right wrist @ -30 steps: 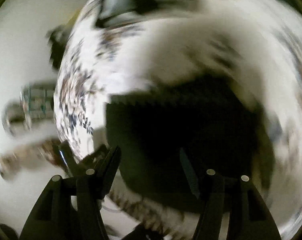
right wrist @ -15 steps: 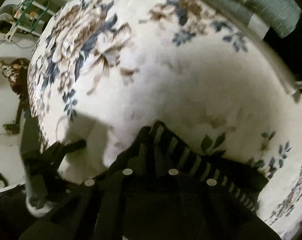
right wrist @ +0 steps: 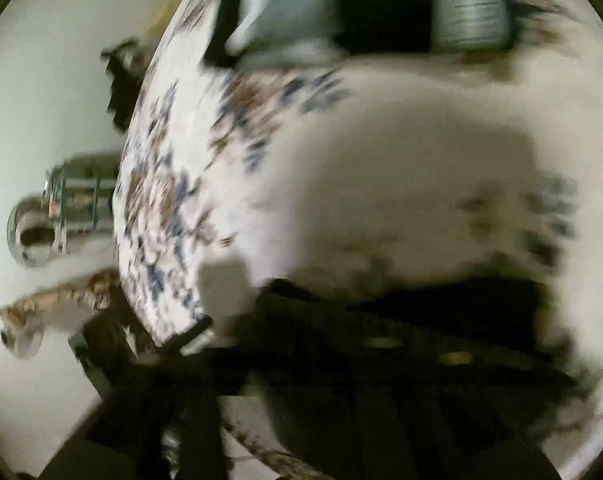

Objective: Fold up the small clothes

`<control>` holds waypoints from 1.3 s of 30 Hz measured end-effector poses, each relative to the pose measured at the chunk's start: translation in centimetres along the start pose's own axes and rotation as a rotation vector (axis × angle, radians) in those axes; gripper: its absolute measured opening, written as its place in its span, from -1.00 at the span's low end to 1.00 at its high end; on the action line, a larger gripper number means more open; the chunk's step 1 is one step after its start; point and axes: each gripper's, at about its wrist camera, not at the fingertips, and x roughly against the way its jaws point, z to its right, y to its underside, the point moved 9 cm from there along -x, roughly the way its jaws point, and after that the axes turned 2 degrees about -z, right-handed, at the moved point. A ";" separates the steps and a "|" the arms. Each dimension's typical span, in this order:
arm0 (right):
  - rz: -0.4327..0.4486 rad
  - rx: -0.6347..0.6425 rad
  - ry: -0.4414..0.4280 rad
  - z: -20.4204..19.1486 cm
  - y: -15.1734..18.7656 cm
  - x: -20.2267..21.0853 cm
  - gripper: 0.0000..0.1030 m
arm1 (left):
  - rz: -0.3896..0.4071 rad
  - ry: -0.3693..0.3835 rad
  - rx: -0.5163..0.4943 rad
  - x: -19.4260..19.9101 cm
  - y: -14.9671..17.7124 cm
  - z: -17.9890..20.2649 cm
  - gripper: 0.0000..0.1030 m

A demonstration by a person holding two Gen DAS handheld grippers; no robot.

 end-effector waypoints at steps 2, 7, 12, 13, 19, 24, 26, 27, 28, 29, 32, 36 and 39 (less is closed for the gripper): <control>0.021 -0.071 0.044 4.6 1.8 2.2 0.23 | -0.065 -0.003 -0.037 -1.5 0.1 1.0 0.91; 0.014 -0.223 0.078 13.5 7.0 3.6 0.23 | -0.137 -0.058 -0.093 -2.9 2.0 2.1 0.82; -0.017 -0.238 0.089 16.9 8.4 -0.2 0.23 | -0.140 -0.073 -0.047 -2.7 3.9 1.4 0.82; -0.004 -0.228 0.085 17.0 8.2 -0.6 0.16 | -0.139 -0.078 -0.042 -2.7 4.1 1.3 0.81; 0.171 -0.273 0.024 17.4 5.6 1.4 -0.85 | -0.139 -0.131 -0.048 -2.7 4.2 1.4 0.82; 0.128 -0.342 0.057 19.5 5.7 2.8 -0.56 | -0.123 -0.134 -0.042 -2.9 3.0 2.2 0.82; 0.117 -0.346 -0.005 19.4 7.3 3.3 0.02 | -0.114 -0.139 -0.050 -2.7 2.8 2.4 0.82; 0.115 -0.316 -0.003 19.0 7.9 3.3 0.12 | -0.113 -0.149 -0.057 -2.8 2.7 2.5 0.82; 0.104 -0.269 0.011 18.6 8.4 3.1 0.17 | -0.111 -0.161 -0.061 -2.9 2.6 2.4 0.82; 0.089 -0.232 0.023 18.2 8.6 2.8 0.17 | -0.114 -0.167 -0.061 -3.1 2.6 2.4 0.82; -0.015 -0.107 0.063 15.9 8.6 -0.2 0.17 | -0.091 -0.228 -0.075 -4.2 1.0 2.1 0.84; 0.055 -0.129 0.114 15.4 4.9 -2.2 0.17 | -0.050 -0.271 -0.025 -5.5 -2.1 1.2 0.85; 0.090 -0.183 0.121 15.8 2.9 -2.7 0.16 | -0.047 -0.294 0.012 -6.1 -4.1 0.4 0.82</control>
